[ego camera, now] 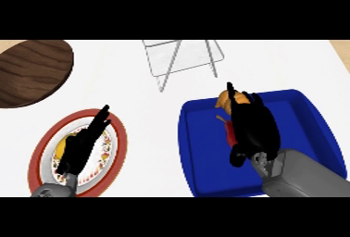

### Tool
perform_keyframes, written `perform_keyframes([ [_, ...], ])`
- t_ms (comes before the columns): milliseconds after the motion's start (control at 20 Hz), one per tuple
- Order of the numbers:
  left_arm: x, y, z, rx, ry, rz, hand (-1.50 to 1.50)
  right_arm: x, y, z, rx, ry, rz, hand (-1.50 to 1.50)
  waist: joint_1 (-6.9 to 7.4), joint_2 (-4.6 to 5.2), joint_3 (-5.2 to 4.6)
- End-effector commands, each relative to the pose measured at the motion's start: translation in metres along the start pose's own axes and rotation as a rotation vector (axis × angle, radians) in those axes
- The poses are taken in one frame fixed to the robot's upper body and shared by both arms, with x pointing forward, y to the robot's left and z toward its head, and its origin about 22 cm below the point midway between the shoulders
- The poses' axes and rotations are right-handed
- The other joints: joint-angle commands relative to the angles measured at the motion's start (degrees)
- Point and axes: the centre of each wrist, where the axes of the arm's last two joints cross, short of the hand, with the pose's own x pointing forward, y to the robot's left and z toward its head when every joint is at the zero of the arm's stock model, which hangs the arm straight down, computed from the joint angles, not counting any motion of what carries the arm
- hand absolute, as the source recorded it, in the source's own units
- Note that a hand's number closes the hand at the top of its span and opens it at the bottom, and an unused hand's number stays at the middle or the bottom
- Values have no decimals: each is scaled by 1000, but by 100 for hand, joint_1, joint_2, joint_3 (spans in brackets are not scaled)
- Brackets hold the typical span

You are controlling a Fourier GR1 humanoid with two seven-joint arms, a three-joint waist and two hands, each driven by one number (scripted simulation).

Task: Pick the pear from the tray and place it in the tiered shelf

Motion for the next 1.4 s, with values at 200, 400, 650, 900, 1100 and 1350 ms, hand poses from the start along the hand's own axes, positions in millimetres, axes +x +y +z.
perform_keyframes([
  [200,-10,0,11,25,65,1,0,35,31,-13,66,204,64,-150,-53,19,-20],
  [400,-9,13,-4,20,50,23,0,38,49,-4,52,212,88,-150,-137,24,-23],
  [650,-20,9,22,-1,61,21,0,41,40,-15,-7,251,146,-150,-77,8,-22],
  [900,-13,15,2,25,67,11,0,45,42,-14,6,260,158,-150,-129,15,-22],
  [1100,-2,2,-2,16,57,2,0,19,62,-40,29,276,188,-150,-92,32,-18],
  [1350,-11,16,6,25,48,8,0,39,60,-32,35,264,201,-150,-86,27,-21],
])
